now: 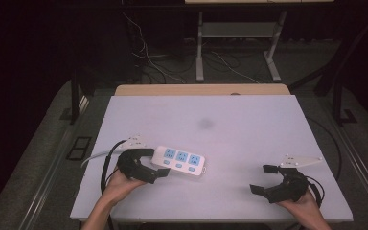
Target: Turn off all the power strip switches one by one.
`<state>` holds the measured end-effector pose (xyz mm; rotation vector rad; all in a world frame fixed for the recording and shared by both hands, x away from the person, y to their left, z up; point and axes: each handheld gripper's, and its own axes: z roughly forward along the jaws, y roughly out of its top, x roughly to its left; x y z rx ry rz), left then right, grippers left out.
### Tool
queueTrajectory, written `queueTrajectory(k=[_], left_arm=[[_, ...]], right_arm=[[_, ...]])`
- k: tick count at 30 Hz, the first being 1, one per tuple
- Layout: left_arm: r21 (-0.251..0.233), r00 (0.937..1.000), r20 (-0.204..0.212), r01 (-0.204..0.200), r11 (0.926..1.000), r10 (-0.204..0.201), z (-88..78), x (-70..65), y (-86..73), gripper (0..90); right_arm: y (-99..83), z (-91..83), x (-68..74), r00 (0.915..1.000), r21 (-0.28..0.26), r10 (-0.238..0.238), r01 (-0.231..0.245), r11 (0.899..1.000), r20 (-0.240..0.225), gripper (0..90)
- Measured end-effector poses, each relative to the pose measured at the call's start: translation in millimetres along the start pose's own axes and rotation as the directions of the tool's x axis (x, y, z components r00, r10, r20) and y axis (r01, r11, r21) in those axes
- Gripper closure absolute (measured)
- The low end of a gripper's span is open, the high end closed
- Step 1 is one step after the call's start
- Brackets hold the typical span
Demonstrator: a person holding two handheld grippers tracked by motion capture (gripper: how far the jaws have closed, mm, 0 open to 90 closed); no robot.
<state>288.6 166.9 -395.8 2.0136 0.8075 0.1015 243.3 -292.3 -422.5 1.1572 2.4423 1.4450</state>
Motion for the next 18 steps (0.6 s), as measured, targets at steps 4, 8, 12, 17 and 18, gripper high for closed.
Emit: queueTrajectory(k=[4, 8, 12, 17, 18], left_arm=[[-0.036, 0.9998, -0.013, 0.017, 0.9992, -0.018, -4.1, -2.4, -12.4, 0.0], [-0.079, 0.9991, -0.024, 0.033, 0.9963, -0.035, -7.7, -3.0, -25.2, 0.0], [-0.099, 0.9985, -0.021, 0.048, 0.9939, -0.051, -8.1, -2.3, -35.4, 0.0], [-0.112, 0.9975, -0.016, 0.067, 0.9915, -0.069, -6.1, -0.2, -40.9, 0.0], [-0.109, 0.9973, -0.017, 0.068, 0.9917, -0.071, -5.4, -0.4, -41.5, 0.0]], right_arm=[[-0.3, -0.6, -0.3, 1.0000, -0.003, 0.001, -0.001, 1.000, -0.001, 0.4], [-0.6, -0.8, 0.2, 1.0000, -0.004, 0.003, -0.003, 1.000, -0.003, 0.3], [-0.9, -1.3, 0.9, 1.0000, -0.004, 0.003, -0.003, 1.000, -0.003, 0.3], [-1.7, -2.0, 2.5, 1.0000, -0.010, 0.004, -0.004, 1.000, -0.004, 0.4], [-1.8, -2.1, 2.8, 1.0000, -0.010, 0.003, -0.003, 1.000, -0.005, 0.3]])
